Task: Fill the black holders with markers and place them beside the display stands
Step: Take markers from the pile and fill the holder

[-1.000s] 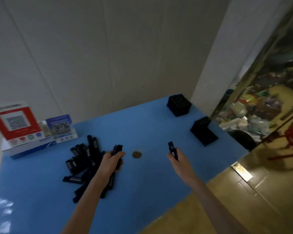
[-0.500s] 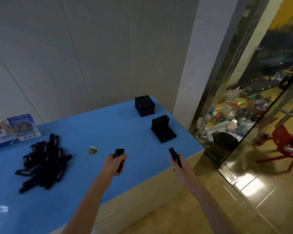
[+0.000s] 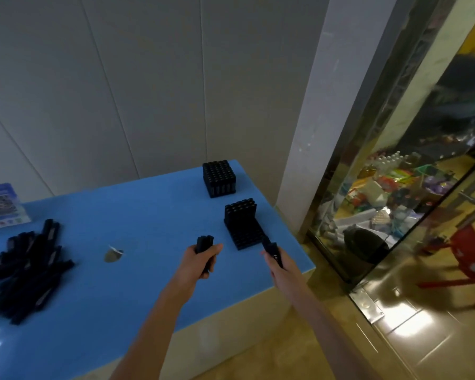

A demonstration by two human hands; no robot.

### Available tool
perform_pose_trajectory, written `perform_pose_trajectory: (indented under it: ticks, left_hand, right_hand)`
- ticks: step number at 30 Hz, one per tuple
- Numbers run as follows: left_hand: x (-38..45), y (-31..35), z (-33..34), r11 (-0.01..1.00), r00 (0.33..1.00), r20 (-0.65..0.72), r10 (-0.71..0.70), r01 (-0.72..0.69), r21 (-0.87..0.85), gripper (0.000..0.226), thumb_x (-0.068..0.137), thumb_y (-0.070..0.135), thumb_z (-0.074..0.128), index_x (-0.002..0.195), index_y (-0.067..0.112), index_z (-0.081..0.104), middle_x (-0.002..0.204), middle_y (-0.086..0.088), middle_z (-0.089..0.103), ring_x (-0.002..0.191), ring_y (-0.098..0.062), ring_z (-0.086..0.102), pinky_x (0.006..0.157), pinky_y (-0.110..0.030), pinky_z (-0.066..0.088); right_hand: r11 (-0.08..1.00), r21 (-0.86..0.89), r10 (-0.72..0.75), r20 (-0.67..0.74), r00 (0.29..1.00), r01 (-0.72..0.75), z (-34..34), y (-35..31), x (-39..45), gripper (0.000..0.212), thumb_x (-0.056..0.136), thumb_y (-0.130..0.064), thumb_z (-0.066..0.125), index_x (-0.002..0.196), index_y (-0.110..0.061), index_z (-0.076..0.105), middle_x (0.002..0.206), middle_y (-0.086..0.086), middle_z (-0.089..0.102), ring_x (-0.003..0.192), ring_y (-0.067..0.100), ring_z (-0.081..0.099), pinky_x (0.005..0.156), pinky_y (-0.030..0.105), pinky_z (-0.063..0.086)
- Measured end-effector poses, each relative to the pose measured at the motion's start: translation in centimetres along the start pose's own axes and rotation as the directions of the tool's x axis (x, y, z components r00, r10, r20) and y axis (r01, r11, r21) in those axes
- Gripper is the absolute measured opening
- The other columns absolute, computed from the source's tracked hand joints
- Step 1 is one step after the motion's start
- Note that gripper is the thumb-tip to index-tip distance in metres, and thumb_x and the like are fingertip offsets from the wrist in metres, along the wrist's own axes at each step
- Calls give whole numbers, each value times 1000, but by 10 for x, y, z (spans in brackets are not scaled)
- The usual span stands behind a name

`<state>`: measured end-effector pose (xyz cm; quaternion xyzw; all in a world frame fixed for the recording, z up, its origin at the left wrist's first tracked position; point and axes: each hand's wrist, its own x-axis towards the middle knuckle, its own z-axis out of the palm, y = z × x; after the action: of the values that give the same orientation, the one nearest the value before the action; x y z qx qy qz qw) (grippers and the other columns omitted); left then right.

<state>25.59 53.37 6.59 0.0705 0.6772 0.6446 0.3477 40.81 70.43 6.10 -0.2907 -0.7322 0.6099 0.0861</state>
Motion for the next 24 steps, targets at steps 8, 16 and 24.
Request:
perform_pose_trajectory:
  ticks: [8, 16, 24]
  left_hand:
    - [46, 1, 23, 996, 997, -78, -28, 22, -88, 25, 87, 22, 77, 102, 5, 67, 58, 1, 45, 49, -12, 37, 44, -25, 28]
    - [64, 4, 51, 997, 981, -181, -64, 55, -53, 15, 90, 23, 73, 97, 11, 72, 54, 0, 46, 44, -12, 36, 40, -23, 27]
    - [66, 6, 62, 994, 945, -322, -59, 26, -106, 16, 87, 21, 77, 98, 10, 74, 56, -1, 51, 43, -8, 41, 40, -20, 31]
  right_hand:
    - [999, 6, 30, 209, 977, -32, -3, -5, 62, 27, 101, -37, 50, 116, -16, 59, 63, -6, 42, 46, 5, 35, 46, 22, 32]
    - [1000, 2, -3, 408, 913, 2, 1, -3, 103, 16, 104, -28, 46, 107, -17, 57, 63, -2, 42, 40, 3, 34, 42, 17, 31]
    - [993, -88, -13, 541, 841, 72, 1, 4, 130, 17, 103, -34, 47, 102, -24, 61, 73, -7, 58, 48, 5, 44, 48, 19, 38]
